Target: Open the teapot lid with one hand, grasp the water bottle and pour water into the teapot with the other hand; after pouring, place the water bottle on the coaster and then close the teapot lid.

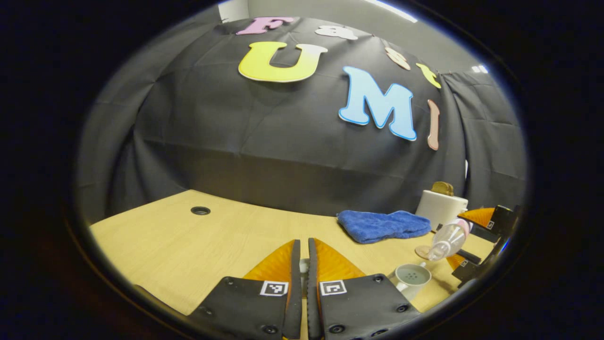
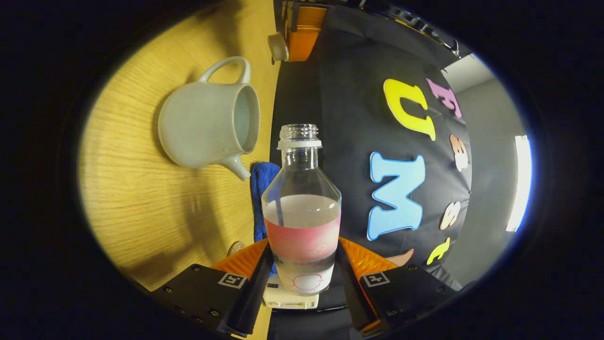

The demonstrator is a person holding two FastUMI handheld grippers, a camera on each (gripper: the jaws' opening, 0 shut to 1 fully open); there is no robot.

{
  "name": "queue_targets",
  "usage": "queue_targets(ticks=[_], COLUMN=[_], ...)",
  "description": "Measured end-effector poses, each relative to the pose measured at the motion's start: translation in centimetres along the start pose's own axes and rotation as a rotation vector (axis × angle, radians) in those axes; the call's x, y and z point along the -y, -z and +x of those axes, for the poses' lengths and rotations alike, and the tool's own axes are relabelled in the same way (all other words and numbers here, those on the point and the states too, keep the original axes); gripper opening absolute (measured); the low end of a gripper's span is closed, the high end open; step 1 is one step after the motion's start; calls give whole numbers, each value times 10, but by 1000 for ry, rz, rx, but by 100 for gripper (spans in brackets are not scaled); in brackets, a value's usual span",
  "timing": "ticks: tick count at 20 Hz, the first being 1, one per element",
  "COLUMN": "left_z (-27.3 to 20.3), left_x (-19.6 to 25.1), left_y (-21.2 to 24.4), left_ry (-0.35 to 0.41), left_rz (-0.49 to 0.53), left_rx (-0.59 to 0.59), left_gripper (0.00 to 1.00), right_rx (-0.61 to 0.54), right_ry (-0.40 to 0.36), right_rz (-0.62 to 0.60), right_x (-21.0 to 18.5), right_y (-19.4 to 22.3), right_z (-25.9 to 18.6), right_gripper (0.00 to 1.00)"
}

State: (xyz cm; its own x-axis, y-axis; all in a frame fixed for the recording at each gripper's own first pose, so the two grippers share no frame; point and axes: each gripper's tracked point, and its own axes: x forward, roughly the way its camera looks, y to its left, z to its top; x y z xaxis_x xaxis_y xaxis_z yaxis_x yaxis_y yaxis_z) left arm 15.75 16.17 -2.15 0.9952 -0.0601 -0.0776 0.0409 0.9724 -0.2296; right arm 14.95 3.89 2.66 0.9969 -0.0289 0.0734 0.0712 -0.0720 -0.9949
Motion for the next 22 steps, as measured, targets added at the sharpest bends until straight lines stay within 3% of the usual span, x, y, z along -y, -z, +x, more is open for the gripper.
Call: queue_targets(ticks=[22], left_z=[0], left_x=[-2], left_y=[1], left_ry=[2], left_rz=[-9], left_rx=[4], left_gripper=[13], right_rx=[85], right_ry=[125], right_rz=[-390], right_x=[46], right_y=[-20], right_z=[5], right_gripper=[74])
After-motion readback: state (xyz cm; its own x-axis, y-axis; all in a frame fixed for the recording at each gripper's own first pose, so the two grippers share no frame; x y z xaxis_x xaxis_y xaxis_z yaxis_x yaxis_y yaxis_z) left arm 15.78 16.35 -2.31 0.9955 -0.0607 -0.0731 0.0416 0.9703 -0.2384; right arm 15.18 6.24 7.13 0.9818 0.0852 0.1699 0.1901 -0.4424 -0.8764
